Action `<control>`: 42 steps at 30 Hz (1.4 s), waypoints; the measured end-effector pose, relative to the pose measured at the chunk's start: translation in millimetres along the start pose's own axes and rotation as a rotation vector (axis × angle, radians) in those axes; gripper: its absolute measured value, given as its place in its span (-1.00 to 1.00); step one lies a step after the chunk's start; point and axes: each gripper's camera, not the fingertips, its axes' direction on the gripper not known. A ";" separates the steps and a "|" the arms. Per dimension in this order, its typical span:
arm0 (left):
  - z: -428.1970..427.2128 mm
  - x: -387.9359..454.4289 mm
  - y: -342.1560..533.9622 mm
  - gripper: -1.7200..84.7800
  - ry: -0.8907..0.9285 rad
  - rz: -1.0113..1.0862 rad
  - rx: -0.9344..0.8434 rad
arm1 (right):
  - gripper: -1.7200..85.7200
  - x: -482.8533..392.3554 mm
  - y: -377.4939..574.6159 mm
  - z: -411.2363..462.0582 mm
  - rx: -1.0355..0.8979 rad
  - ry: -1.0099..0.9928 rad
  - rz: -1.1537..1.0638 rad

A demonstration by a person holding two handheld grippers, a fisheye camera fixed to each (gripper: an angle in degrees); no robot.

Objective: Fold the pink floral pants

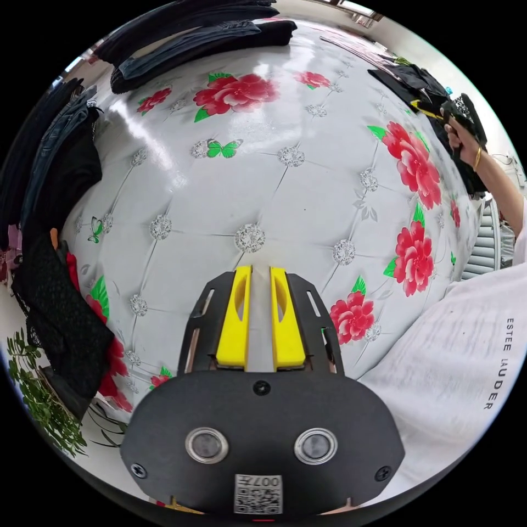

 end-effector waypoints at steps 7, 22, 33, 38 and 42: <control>0.7 -4.4 -3.3 -0.83 0.010 -0.028 -0.036 | -0.77 45.0 -127.0 8.8 0.101 0.155 0.031; -13.0 -23.7 20.9 -0.82 0.036 -0.110 -0.095 | -0.94 129.0 -252.8 82.4 -0.066 0.267 0.136; -38.5 -41.6 95.2 -0.82 0.055 -0.125 0.033 | -0.96 130.9 2.3 -124.6 0.272 -0.463 0.187; -63.6 -37.4 136.7 -0.79 0.226 -0.095 0.165 | -0.96 67.6 150.7 -216.5 0.236 -0.434 0.124; -126.7 -5.9 181.0 -0.74 0.394 0.072 0.414 | -0.97 31.8 191.4 -275.2 0.331 -0.540 0.057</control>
